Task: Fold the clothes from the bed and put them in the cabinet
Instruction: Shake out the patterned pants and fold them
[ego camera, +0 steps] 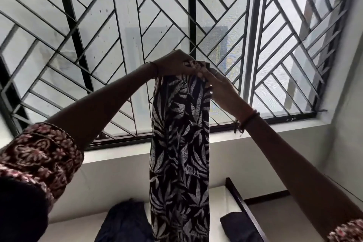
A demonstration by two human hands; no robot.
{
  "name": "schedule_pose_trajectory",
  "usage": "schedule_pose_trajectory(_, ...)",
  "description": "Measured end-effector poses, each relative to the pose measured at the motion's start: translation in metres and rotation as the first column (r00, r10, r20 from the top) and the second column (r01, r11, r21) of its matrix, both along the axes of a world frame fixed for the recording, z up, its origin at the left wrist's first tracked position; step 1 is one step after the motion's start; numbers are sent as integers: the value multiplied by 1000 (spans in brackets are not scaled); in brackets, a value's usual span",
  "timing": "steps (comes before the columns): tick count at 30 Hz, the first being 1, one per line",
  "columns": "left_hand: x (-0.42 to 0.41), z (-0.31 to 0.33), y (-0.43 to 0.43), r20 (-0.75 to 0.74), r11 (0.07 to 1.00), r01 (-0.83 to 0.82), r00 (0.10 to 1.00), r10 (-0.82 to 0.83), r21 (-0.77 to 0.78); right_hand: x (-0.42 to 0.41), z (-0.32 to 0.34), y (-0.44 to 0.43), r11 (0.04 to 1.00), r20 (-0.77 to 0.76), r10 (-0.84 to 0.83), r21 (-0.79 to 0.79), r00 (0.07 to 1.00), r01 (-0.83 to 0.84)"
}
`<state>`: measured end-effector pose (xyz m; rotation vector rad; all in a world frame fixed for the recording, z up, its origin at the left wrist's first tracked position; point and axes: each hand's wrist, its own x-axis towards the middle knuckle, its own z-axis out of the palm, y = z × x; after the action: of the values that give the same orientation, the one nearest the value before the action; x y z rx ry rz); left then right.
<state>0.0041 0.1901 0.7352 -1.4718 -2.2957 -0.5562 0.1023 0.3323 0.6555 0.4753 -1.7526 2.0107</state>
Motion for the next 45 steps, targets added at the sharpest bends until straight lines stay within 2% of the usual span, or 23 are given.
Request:
schedule_pose_trajectory(4,2,-1,-7,82,998,34,996,-38,53,1,-44,13,998,106,34,46,994,-39)
schedule_pose_trajectory(8,3,5,-16,114,997,54,992,-61,62,-2,-103,27,984,182,36,165,983,-66)
schedule_pose_trajectory(11,3,10,-23,103,996,48,993,-56,71,-2,-139,24,963,190,-124,261,974,72)
schedule_pose_trajectory(14,1,15,-30,84,996,25,996,-32,83,-1,-167,19,898,164,-277,394,947,195)
schedule_pose_trajectory(18,3,15,-36,111,993,30,993,-43,111,0,-189,14,852,132,-306,479,943,210)
schedule_pose_trajectory(21,7,12,-37,111,993,24,993,-37,114,-6,-193,17,838,173,-316,513,933,188)
schedule_pose_trajectory(23,9,12,-39,112,992,24,993,-38,125,-10,-195,21,851,222,-339,486,914,198)
schedule_pose_trajectory(25,8,12,-42,116,990,15,993,-31,138,-11,-199,26,900,280,-341,373,897,226)
schedule_pose_trajectory(28,9,14,-46,134,989,25,990,-45,145,-10,-208,31,964,317,-254,159,914,213)
schedule_pose_trajectory(30,9,14,-47,136,989,49,988,-68,138,-10,-216,31,973,323,-224,122,919,194)
schedule_pose_trajectory(35,7,15,-45,186,985,60,978,-90,162,-10,-236,22,982,334,-183,106,925,156)
schedule_pose_trajectory(41,12,19,-46,258,981,110,955,-149,159,-4,-242,16,963,348,-258,18,902,268)
schedule_pose_trajectory(45,9,19,-48,279,982,68,953,-116,175,7,-244,2,975,467,-221,124,856,184)
